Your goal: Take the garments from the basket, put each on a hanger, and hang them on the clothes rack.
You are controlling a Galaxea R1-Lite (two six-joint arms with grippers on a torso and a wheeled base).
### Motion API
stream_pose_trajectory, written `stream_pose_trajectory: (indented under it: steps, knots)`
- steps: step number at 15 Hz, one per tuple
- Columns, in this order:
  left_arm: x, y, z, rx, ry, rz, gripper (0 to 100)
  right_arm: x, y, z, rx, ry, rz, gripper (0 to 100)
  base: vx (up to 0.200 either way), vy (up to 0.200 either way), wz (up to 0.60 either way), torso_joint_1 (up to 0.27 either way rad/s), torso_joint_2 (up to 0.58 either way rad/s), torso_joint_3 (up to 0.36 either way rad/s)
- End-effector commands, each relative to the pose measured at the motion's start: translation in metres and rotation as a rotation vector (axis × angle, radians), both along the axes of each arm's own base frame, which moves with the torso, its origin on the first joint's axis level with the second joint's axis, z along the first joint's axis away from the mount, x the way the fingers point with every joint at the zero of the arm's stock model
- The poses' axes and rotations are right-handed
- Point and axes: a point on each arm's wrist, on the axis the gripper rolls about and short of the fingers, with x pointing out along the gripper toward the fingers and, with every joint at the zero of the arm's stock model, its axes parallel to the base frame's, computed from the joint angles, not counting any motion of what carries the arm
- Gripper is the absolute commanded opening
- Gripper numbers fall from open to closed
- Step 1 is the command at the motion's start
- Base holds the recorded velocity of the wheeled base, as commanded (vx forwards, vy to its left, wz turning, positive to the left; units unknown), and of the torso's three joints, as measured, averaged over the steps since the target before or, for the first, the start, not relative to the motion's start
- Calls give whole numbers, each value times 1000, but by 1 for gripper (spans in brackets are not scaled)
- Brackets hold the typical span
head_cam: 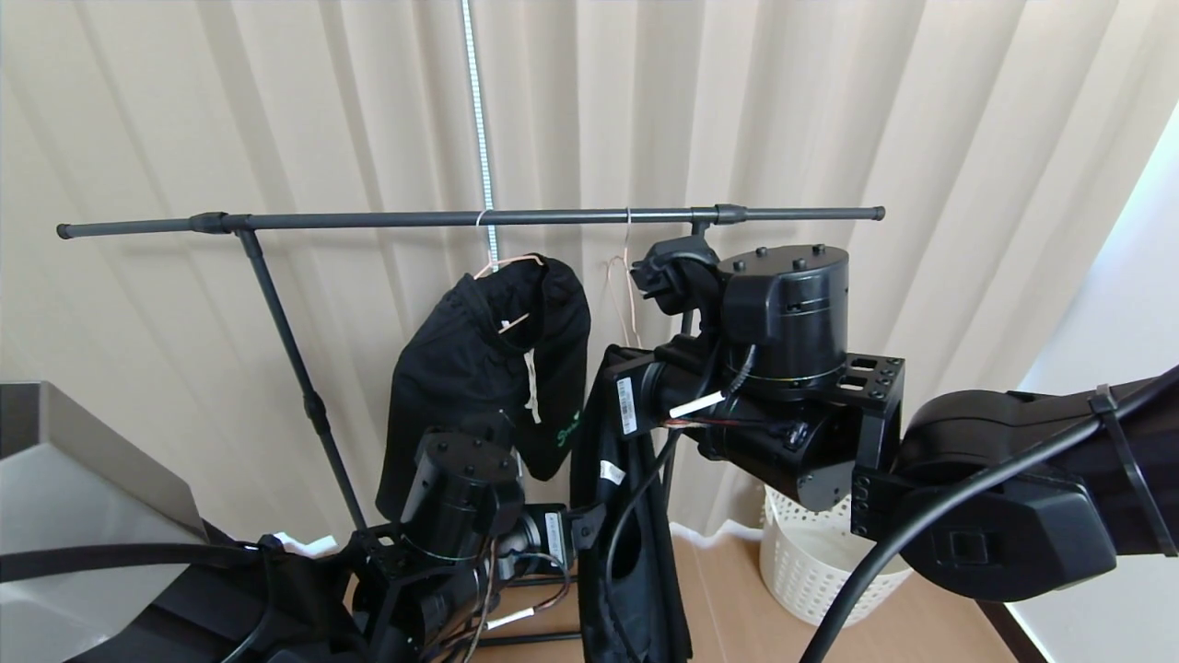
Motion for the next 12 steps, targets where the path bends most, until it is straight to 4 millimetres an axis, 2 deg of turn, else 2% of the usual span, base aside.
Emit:
stream_pose_trajectory:
  steps: [1,6,12]
  knots:
    - [0,-1,-5,12,11,-2,100,0,0,1,1,-1,0,0,0,0,0,0,0,0]
    - [3,-3,-14,60,17,-10,100,-2,-4,10,22,-22,-8,0,0,0,0,0,0,0]
    - [2,-3,-29,103,47,-4,100,7,-16,17,34,-37,-52,0,0,0,0,0,0,0]
